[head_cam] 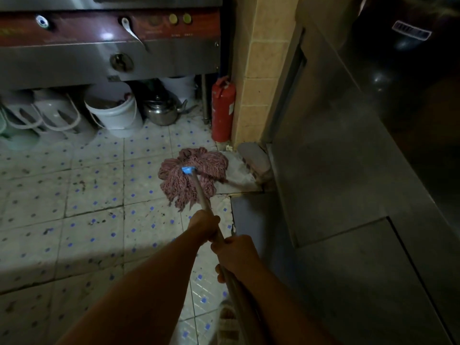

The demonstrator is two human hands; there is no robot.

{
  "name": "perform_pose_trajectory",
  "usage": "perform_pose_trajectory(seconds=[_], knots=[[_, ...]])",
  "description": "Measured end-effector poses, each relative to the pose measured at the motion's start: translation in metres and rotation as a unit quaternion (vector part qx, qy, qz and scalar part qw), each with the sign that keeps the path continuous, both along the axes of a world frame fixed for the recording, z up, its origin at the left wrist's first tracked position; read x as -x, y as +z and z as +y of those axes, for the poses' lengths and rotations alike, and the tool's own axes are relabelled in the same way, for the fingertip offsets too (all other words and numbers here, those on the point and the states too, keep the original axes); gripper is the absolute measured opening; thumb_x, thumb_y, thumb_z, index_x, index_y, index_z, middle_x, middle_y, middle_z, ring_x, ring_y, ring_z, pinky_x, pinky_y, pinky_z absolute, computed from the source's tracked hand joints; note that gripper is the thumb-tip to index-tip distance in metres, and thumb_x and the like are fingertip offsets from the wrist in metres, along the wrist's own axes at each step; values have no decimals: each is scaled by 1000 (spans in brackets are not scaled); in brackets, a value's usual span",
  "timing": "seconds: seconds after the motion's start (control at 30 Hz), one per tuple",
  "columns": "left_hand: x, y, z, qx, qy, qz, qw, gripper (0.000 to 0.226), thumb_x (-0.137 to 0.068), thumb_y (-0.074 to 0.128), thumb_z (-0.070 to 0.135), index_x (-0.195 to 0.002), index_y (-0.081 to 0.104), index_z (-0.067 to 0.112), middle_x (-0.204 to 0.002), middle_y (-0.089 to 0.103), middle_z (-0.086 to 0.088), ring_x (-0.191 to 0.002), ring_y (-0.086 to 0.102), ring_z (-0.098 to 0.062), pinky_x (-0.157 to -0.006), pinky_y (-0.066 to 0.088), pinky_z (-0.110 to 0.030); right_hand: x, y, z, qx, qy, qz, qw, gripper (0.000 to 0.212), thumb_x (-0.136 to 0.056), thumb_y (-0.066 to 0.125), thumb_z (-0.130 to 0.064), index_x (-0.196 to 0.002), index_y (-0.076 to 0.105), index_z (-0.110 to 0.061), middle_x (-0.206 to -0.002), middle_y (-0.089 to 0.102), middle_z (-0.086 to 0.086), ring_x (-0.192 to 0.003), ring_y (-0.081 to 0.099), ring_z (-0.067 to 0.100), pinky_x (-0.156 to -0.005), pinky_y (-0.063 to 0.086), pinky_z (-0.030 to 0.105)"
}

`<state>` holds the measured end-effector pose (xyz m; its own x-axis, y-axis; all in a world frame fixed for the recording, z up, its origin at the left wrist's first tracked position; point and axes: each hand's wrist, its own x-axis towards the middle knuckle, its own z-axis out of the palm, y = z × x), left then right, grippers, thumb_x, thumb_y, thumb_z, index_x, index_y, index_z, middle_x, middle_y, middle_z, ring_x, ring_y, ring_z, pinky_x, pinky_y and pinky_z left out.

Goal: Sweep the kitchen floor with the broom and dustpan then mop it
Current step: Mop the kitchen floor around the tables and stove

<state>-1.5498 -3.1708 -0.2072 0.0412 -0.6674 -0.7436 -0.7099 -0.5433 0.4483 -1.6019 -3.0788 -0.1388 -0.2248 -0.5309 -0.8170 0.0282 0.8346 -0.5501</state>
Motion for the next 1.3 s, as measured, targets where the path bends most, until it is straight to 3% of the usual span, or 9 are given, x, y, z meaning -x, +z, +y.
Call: perform_pose_trajectory(seconds=[0.13,0.23,0.4,0.53,0.73,0.93,1.1,1.17,1.3], knots=[[20,1,-33,-6,7,-1,1000,38,-94,54,20,-123,45,-3,-116,60,-18,-100,65,-29,-68,51,-28,25,-3,-34,-2,11,-2,1000,19,-92,61,-20,-97,60,-2,-67,59,7,-43,55,11,-38,44,20],[31,0,-55,-8,27,11,1000,38,-94,54,19,-125,44,-1,-117,59,-18,-101,64,-28,-74,53,-30,37,-5,-58,-11,12,-13,1000,27,-92,61,-21,-109,59,1,-67,57,7,-44,55,11,-39,44,20],[38,-4,-88,-37,144,90,985,37,-91,59,16,-121,47,-2,-100,64,-17,-83,65,-26,-65,54,-32,49,-1,-98,-14,70,7,997,27,-96,53,-20,-115,55,-1,-68,55,8,-39,52,10,-36,42,17],[39,-5,-107,-26,149,79,985,41,-91,58,22,-123,48,-3,-117,60,-19,-103,62,-33,-79,53,-37,50,10,-123,-37,100,-9,994,24,-96,51,-16,-115,54,-2,-69,54,12,-46,53,15,-35,42,18],[8,6,-125,-17,144,71,987,39,-94,54,18,-126,47,-2,-121,58,-18,-108,60,-30,-78,49,-32,15,27,-143,-51,137,-14,989,21,-96,52,-12,-114,54,-1,-70,52,10,-47,52,14,-33,41,15],[-59,7,-133,-12,175,65,982,36,-92,54,17,-122,50,-3,-114,61,-20,-101,63,-32,-82,55,-38,-47,24,-156,-66,166,-30,983,27,-97,51,-14,-121,51,-3,-74,54,11,-52,54,15,-35,44,18],[-125,8,-144,-8,221,55,974,35,-92,54,18,-119,52,-4,-109,63,-20,-98,65,-32,-82,55,-38,-107,13,-176,-63,221,-26,973,31,-94,54,-15,-123,52,-4,-79,60,12,-55,59,18,-63,59,36],[-155,8,-150,-5,242,51,969,35,-90,54,18,-118,53,-4,-108,64,-22,-96,65,-33,-81,56,-39,-134,12,-184,-70,245,-24,967,31,-93,55,-15,-122,53,-3,-81,61,13,-56,61,19,-63,59,36],[-211,7,-161,8,264,34,964,37,-90,54,18,-118,54,-6,-113,62,-22,-101,63,-33,-82,52,-37,-186,12,-203,-55,319,12,946,37,-90,57,-22,-123,51,-7,-95,64,18,-78,67,30,-77,59,45]])
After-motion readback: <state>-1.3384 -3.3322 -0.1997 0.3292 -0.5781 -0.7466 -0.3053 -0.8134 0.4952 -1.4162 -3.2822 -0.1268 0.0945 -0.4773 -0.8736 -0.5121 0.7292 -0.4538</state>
